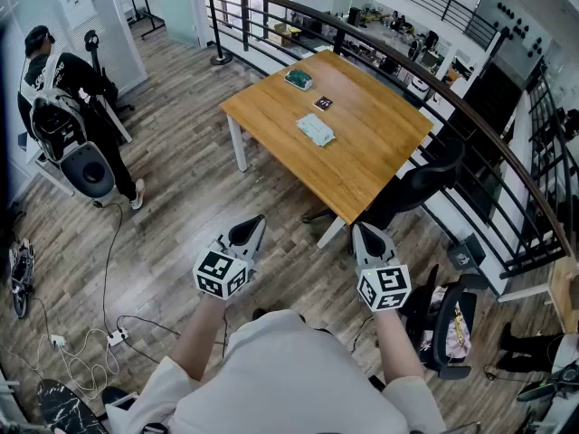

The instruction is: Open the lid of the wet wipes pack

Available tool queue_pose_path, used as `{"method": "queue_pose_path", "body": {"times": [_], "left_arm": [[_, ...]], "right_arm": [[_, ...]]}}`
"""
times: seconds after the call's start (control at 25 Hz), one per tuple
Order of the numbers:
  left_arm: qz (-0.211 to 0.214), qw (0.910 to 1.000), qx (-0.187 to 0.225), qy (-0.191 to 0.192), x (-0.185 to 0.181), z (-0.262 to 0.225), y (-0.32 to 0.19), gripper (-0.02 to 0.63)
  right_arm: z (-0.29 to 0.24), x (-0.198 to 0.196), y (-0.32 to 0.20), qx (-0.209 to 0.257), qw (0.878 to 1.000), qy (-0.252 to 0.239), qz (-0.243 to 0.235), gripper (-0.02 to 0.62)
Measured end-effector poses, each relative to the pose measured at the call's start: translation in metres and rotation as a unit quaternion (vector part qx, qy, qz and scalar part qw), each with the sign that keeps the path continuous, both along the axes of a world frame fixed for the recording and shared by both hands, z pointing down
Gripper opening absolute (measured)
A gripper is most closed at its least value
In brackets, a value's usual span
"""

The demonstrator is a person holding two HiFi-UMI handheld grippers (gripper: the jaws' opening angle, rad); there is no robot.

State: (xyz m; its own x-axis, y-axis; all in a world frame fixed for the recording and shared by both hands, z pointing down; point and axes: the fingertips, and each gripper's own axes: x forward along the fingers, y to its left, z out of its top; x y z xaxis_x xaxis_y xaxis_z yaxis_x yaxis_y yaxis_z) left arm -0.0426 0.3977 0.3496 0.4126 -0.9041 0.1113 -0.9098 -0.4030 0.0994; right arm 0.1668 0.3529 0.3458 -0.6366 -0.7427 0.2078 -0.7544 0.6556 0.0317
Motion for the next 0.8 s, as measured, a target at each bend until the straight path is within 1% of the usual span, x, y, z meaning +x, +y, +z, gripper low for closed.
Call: {"method": "queue_pose_path", "body": {"times": [0.24,0.52,0.72,0.8], "left_arm": [[0.001,1.0000,-0.001,0.000,0.002,0.001,-0.001,-0.006],[0.002,1.0000,-0.004,0.002,-0.002,0.005,-0.002,-0.006],[0.000,1.0000,-0.006,0.004,-0.011,0.004,-0.001,-0.006],[-0.001,1.0000,-0.005,0.004,-0.015,0.003,0.000,-0.005]], "right_arm": [[-0.001,-0.001,0.000,0.003,1.000,0.003,-0.002,0.002],[0.002,-0.001,-0.002,-0.005,1.000,-0.013,0.009,0.002],[0.001,-0.008,0.002,-0.004,1.000,-0.015,0.010,0.003],[0.001,-0.012,0.005,-0.007,1.000,-0.017,0.008,0.014]]}}
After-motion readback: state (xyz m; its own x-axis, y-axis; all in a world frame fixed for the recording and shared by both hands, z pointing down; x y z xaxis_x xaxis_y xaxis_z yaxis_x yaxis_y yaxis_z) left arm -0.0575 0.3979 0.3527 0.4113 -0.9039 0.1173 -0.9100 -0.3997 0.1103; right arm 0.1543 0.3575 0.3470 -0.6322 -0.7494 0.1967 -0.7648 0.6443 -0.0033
